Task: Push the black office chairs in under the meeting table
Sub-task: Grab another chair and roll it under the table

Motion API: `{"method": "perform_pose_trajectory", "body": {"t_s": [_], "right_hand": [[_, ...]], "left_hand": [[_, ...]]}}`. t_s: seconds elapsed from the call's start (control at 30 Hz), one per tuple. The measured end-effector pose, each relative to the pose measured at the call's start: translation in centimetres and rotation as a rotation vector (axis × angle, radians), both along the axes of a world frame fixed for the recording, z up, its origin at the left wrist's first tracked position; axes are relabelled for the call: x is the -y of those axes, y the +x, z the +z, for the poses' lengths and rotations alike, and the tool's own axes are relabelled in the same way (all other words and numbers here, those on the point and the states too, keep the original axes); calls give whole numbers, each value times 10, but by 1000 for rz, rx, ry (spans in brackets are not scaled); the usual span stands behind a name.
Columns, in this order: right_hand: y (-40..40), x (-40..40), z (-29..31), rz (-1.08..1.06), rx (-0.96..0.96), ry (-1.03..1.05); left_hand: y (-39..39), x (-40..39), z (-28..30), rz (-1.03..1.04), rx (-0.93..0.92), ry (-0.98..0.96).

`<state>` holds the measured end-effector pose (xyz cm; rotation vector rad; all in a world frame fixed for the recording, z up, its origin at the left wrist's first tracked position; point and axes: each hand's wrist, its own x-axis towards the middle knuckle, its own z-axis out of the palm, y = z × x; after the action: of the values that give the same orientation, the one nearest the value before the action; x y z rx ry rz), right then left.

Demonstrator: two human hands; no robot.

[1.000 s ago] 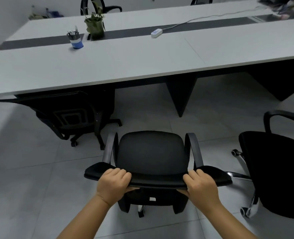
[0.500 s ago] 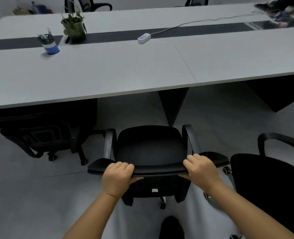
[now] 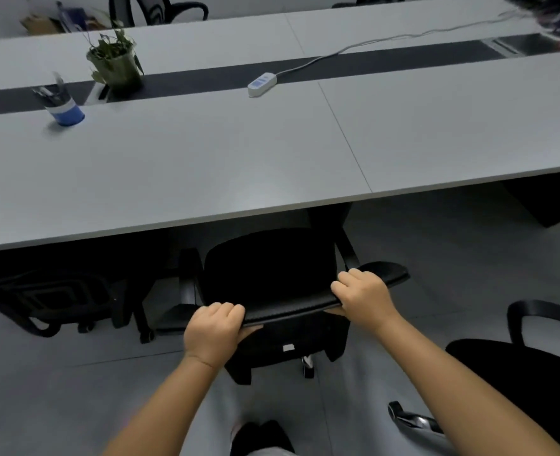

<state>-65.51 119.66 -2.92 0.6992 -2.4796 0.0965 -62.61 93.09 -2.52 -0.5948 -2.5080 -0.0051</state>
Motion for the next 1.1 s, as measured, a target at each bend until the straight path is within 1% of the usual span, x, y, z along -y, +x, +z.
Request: {"method": "perform_pose_trajectory", "body": {"t_s": [0.13, 0.3, 0.37, 0.47, 0.57, 0.67, 0.77, 0.87, 0.97, 1.1], "right_hand": [[-51, 19, 1, -41, 33, 52], [-108, 38, 2, -116, 123, 100], [-123, 40, -4, -126, 135, 119], [-144, 39, -6, -125, 92, 44], [-164, 30, 3, -98, -2, 32], [-172, 18, 5, -42, -32, 34], [-174, 13, 0, -44, -18, 12], [-173, 18, 8, -31, -34, 12], [-172, 15, 7, -12, 16, -17], [-171, 10, -1, -22, 80, 56]], "left_hand": [[-62, 17, 2, -5, 12, -18], [-132, 37, 0, -87, 0, -52], [-156, 41, 2, -115, -4, -34], [-185, 41, 5, -147, -1, -34], [-195, 28, -1, -152, -3, -10], [-196, 18, -12, -141, 13, 11], [-197, 17, -11, -128, 2, -7], [-195, 17, -8, -119, 4, -1], [-191, 14, -3, -99, -4, -2], [-189, 12, 3, -62, 45, -10]]}}
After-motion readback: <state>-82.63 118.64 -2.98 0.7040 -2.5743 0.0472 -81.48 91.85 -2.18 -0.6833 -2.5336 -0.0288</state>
